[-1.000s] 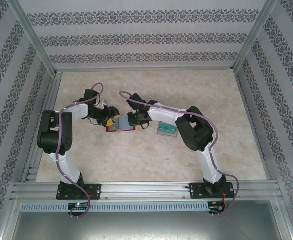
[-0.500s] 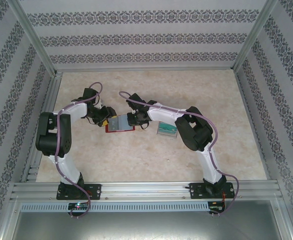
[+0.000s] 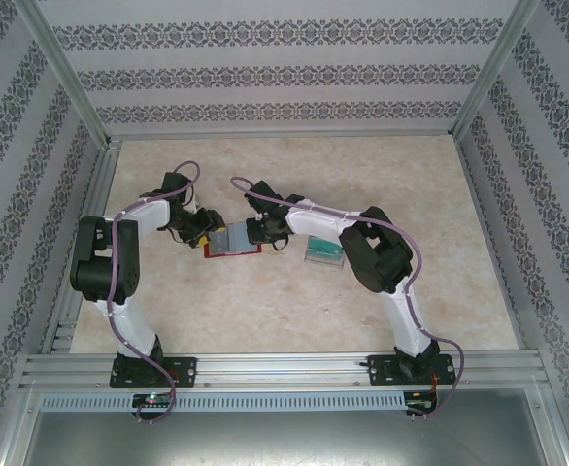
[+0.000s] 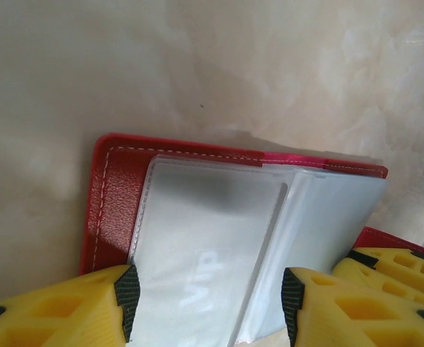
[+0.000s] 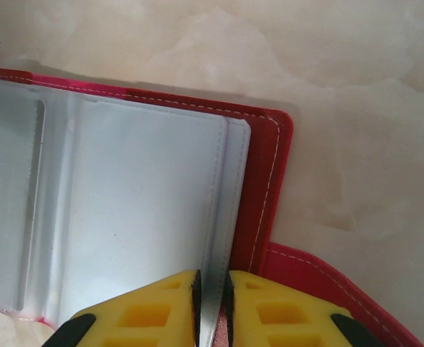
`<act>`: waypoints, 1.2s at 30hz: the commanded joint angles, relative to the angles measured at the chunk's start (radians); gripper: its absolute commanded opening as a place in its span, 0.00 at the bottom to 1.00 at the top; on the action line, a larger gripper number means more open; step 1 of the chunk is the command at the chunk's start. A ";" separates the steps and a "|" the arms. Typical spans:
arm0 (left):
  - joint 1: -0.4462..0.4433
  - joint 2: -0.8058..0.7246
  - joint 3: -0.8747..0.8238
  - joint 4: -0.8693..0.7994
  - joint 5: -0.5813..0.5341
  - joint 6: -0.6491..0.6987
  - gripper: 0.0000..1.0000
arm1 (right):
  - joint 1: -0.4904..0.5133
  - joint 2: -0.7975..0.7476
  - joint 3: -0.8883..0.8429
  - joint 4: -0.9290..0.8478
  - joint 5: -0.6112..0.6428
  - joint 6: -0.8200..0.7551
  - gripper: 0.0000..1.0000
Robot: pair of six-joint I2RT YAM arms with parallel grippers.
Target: Take the credit cards out of the card holder
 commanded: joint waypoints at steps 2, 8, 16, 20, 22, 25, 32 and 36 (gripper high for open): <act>0.007 -0.029 -0.006 -0.049 -0.048 0.016 0.58 | 0.012 0.030 0.022 -0.026 -0.017 0.018 0.21; 0.007 -0.037 -0.017 -0.040 -0.046 0.014 0.57 | 0.014 0.029 0.022 -0.027 -0.017 0.018 0.21; -0.009 0.010 -0.019 -0.018 0.024 0.016 0.57 | 0.016 0.032 0.024 -0.027 -0.019 0.020 0.21; -0.025 0.027 -0.016 -0.001 0.057 0.010 0.58 | 0.020 0.034 0.024 -0.025 -0.020 0.019 0.21; -0.027 0.030 -0.015 0.004 0.068 0.009 0.58 | 0.020 0.033 0.023 -0.027 -0.019 0.020 0.21; -0.028 0.028 -0.018 0.018 0.092 0.005 0.60 | 0.020 0.031 0.022 -0.028 -0.019 0.020 0.21; -0.028 0.011 -0.030 0.084 0.181 -0.021 0.70 | 0.020 0.032 0.020 -0.026 -0.020 0.020 0.21; -0.028 0.014 -0.033 0.108 0.219 -0.033 0.71 | 0.022 0.032 0.019 -0.026 -0.022 0.020 0.21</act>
